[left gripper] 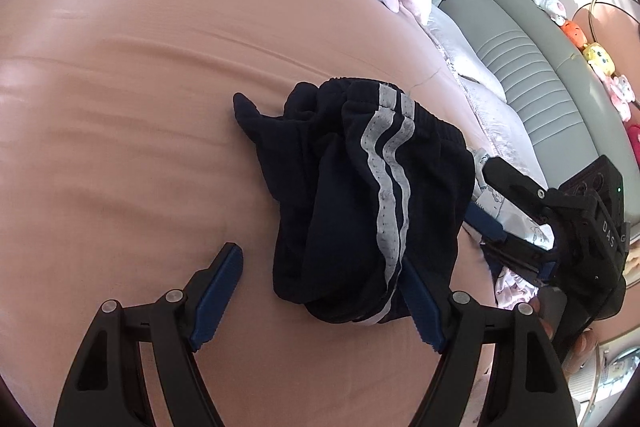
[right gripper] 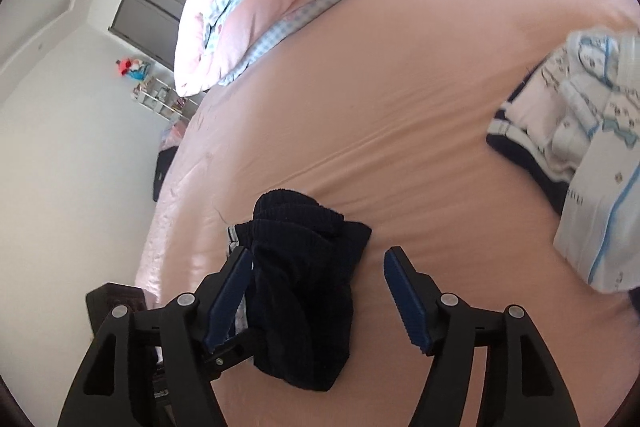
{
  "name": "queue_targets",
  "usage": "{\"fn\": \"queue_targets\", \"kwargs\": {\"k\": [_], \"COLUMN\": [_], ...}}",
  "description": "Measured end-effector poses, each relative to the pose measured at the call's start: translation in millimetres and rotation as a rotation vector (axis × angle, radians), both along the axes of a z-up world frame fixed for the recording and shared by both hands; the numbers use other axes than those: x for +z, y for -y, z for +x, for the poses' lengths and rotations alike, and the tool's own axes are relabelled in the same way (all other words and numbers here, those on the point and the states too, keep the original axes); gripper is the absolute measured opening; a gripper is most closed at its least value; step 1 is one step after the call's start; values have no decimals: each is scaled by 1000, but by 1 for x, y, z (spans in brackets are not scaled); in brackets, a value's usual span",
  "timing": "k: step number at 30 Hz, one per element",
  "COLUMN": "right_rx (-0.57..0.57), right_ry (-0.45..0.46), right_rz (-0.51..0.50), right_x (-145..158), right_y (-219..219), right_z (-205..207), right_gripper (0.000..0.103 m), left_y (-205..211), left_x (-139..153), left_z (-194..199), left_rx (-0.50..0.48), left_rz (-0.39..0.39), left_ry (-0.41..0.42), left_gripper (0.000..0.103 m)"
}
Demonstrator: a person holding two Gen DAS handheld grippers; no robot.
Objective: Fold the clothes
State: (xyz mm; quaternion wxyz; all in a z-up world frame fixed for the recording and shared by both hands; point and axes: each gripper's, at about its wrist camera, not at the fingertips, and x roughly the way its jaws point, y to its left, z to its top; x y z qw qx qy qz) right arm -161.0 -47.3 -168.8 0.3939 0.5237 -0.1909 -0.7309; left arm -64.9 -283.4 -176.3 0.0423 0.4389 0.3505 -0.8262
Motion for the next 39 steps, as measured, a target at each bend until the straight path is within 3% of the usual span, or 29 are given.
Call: {"fn": "queue_targets", "kwargs": {"k": [5,12,18,24,28,30,33,35,37,39], "right_rx": [31,16,-32,8,3,-6,-1,7,15,14], "right_ry": [165,188,199,222,187,184,169,138,123,128], "right_rz": [-47,3,-25,-74,-59,-72,-55,-13,23,24], "right_x": [-22,-37,-43,-44,-48,-50,-49,-48,-49,-51], "right_y": [-1,16,23,38,48,49,52,56,61,62], "right_z": [6,8,6,3,6,5,6,9,12,12], "right_gripper": [71,71,71,71,72,71,71,64,32,27], "left_y": [7,19,29,36,39,39,37,35,29,25], "left_x": [-3,-9,-11,-14,-18,-18,-25,-28,-25,-19], "left_z": [3,10,11,4,6,5,3,5,7,8], "left_rx": [36,94,149,170,208,205,210,221,231,220], "left_rz": [57,160,246,306,340,352,395,396,339,300], "left_ry": [-14,-41,-50,-64,-76,-81,-64,-40,-18,-23], "left_gripper": [77,77,77,76,73,67,44,31,24,24]}}
